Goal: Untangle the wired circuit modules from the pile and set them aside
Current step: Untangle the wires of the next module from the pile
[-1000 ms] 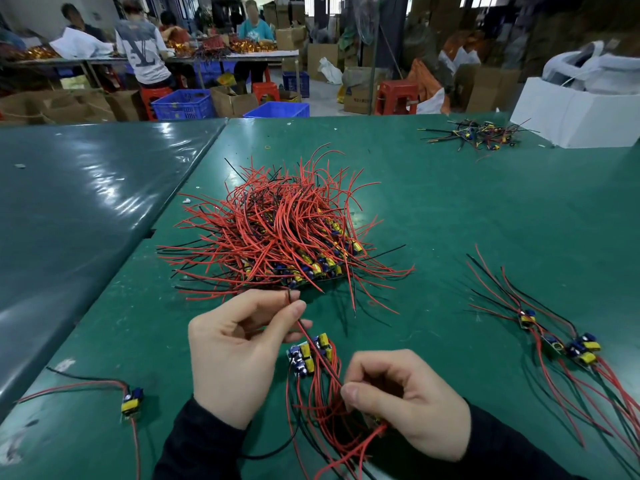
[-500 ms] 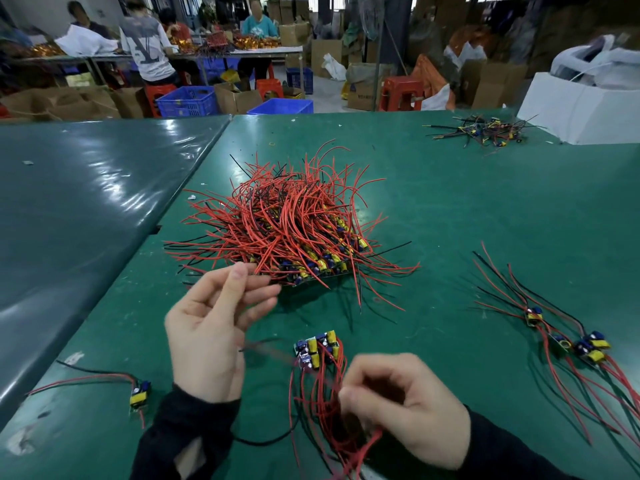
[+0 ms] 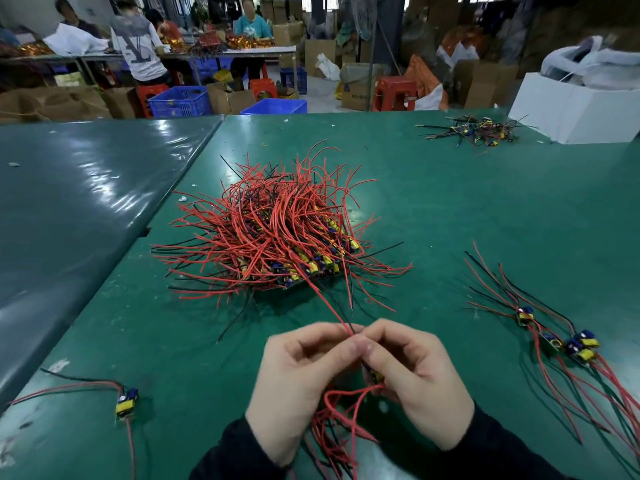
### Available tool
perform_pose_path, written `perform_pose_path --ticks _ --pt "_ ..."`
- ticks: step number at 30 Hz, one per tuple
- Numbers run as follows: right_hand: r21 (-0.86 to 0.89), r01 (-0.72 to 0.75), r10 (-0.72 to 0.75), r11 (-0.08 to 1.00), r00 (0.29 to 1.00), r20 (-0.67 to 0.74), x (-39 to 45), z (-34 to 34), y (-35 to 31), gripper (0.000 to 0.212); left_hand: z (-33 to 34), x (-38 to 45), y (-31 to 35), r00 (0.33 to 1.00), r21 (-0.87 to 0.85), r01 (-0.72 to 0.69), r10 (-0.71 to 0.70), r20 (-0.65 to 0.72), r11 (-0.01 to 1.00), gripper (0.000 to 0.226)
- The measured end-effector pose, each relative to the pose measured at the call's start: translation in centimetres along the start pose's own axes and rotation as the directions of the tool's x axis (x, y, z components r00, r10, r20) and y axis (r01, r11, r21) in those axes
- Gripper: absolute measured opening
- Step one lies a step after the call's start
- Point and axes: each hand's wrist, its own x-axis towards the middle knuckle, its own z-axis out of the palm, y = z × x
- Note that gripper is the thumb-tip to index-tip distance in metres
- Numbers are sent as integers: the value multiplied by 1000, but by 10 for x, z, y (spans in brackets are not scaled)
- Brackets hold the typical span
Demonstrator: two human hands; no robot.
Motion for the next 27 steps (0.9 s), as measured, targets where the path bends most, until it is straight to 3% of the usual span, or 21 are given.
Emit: perform_pose_path --ticks 6,14,17,21,27 --pt "-309 96 -111 946 993 -30 -1 0 4 13 7 -2 -3 987 -134 97 -113 -112 986 30" --pt "-259 113 -93 959 992 89 1 -3 -3 7 9 -4 4 966 -321 174 -225 -128 931 26" --pt "-291 150 -126 945 987 99 1 -3 -5 8 4 -3 10 966 -331 156 -214 -147 931 26" --pt "-306 167 -135 937 983 123 0 0 -5 10 -8 3 19 972 -371 68 -146 -185 926 9" --pt "-372 188 -157 909 981 114 1 -4 -5 10 -15 6 23 968 -446 155 -225 -108 882 17"
